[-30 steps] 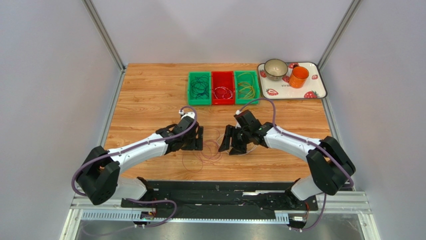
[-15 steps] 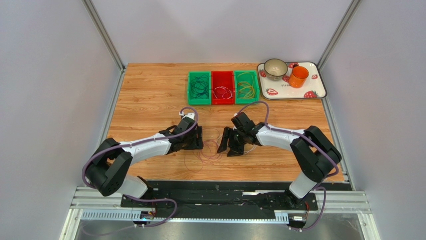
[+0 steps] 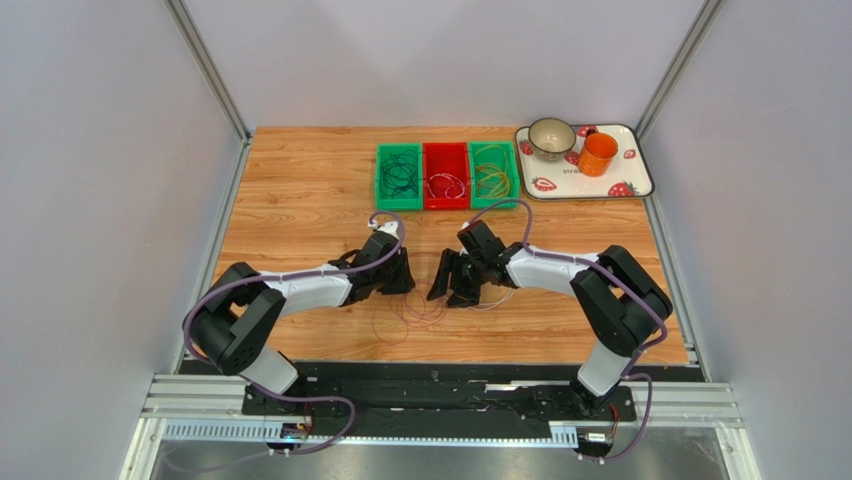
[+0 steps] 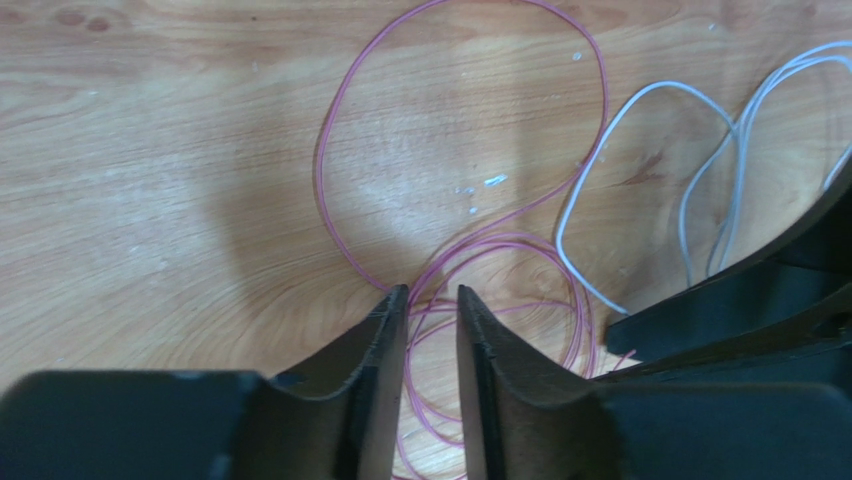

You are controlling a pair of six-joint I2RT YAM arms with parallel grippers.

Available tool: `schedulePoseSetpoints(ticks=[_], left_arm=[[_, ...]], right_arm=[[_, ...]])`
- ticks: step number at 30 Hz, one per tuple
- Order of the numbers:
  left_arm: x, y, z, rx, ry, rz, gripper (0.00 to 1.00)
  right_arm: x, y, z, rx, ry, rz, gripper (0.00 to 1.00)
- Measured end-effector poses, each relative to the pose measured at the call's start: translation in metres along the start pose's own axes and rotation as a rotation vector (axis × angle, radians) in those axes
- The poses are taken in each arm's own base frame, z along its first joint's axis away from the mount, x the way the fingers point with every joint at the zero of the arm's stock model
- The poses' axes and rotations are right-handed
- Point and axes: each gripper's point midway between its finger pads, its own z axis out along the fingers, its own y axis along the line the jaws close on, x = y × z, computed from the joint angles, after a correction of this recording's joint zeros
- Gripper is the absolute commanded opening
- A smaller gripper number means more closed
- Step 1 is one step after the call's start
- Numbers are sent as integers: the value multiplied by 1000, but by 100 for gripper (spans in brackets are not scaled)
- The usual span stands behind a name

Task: Untangle the cables
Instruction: Pick up the cable at the center of the board.

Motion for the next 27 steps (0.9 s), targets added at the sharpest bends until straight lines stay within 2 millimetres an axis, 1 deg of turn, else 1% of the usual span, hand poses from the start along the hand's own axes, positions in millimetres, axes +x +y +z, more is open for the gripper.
schedulePoseSetpoints(ticks=[1, 2, 4, 5, 8, 9, 14, 17, 19, 21, 22, 23, 25, 26, 27], left_arm=[[0, -1, 1, 6, 2, -4, 31], [1, -3, 2, 15, 3, -6, 28], [1, -6, 4, 28, 5, -11, 26], [1, -6, 4, 34, 5, -12, 23], [3, -8, 5, 46, 6, -16, 20], [3, -8, 5, 50, 5, -19, 20], [4, -9, 6, 62, 4, -27, 17], [5, -9, 6, 65, 1, -32, 15], [5, -9, 6, 68, -2, -37, 13], [7, -9, 4, 75, -5, -44, 10], [8, -8, 4, 79, -5, -50, 10], [9, -8, 2, 83, -4, -56, 10], [13, -8, 0, 92, 1, -66, 10], [15, -7, -2, 96, 4, -73, 10], [17, -7, -3, 100, 6, -79, 10]], right_arm=[[-1, 1, 2, -7, -1, 3, 58], [-2, 3, 3, -14, -1, 7, 57], [-4, 8, 8, -39, 4, 12, 54], [-4, 10, 10, -50, 7, 17, 52], [-5, 15, 15, -78, 13, 26, 44], [-5, 16, 17, -85, 18, 31, 39], [-2, 20, 27, -110, 33, 38, 23], [0, 21, 31, -113, 38, 41, 18], [1, 21, 32, -113, 39, 43, 17], [1, 21, 32, -110, 37, 45, 21], [1, 21, 32, -109, 36, 47, 25], [1, 21, 32, -111, 36, 49, 34], [0, 23, 32, -117, 35, 59, 44], [-1, 27, 32, -132, 33, 59, 50], [-2, 29, 32, -140, 28, 59, 51]])
